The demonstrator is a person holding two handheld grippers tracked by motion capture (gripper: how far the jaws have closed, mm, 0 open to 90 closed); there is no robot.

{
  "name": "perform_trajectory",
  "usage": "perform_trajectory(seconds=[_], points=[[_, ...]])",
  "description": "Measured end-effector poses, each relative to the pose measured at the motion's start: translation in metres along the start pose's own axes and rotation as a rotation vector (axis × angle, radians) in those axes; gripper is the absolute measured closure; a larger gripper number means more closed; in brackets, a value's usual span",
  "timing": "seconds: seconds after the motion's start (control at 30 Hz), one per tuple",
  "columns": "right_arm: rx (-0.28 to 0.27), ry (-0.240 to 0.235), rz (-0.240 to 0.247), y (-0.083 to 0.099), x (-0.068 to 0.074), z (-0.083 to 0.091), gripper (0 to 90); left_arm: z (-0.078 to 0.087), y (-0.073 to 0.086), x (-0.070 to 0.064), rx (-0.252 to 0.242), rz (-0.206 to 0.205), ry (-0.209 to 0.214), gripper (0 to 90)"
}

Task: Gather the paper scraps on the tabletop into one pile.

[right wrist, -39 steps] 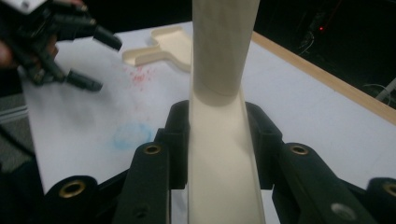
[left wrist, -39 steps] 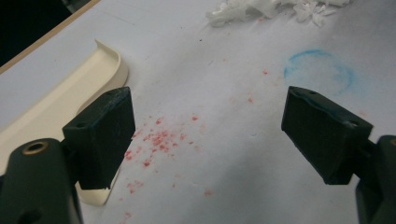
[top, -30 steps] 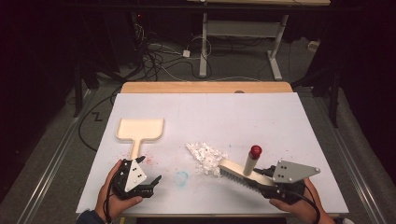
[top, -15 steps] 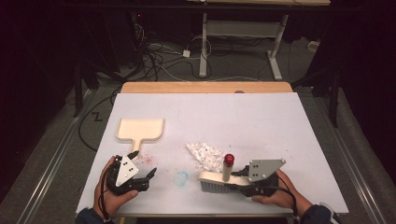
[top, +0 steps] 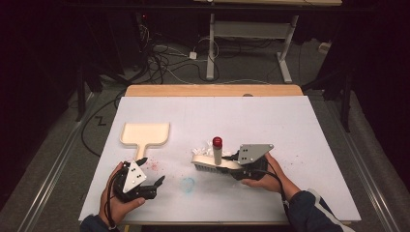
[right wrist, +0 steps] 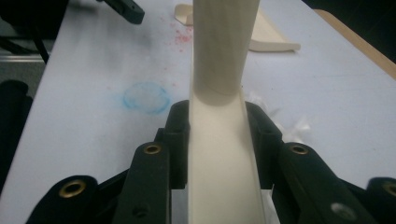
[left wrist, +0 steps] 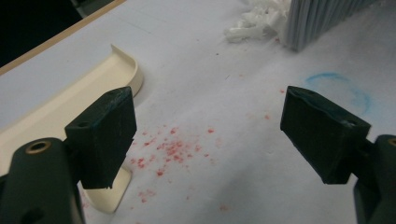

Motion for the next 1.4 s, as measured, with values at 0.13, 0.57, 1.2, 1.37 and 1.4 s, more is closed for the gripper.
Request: perform_trajectory(seconds=[0.13,0.57,1.2,1.37,1.4], points=[[-0.042,0.019,-0.039,-0.005,0.003,0.014,67.9,0.0,0.0,-0.001,0.001,0.0,0.004,17.6],[-0.068,0.547,-0.253,0.012,-0.04,0.076,67.9,0.001,-0.002,-0.005,0.003,-0.004,0.011,17.6],[-0.037,0.652,-0.346,0.001,-0.047,-0.022,67.8,-0.003,-0.001,-0.009,0.011,-0.012,0.042,17.8],[-0.067,0.617,-0.359,-0.005,-0.046,-0.015,67.9,-0.005,0.0,-0.011,0.019,-0.019,0.044,17.8],[-0.072,0.624,-0.356,-0.006,-0.047,-0.012,67.9,-0.005,0.0,-0.011,0.021,-0.021,0.041,17.8]])
Point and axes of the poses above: each handheld gripper's, and its own axes: z roughly backward along the jaws, y roughly out of its underside, x roughly to its left, the point moved 9 cm from there along -z, roughly forward along the jaws, and after that the axes turned 11 degrees about -z, right-handed, at the moved point
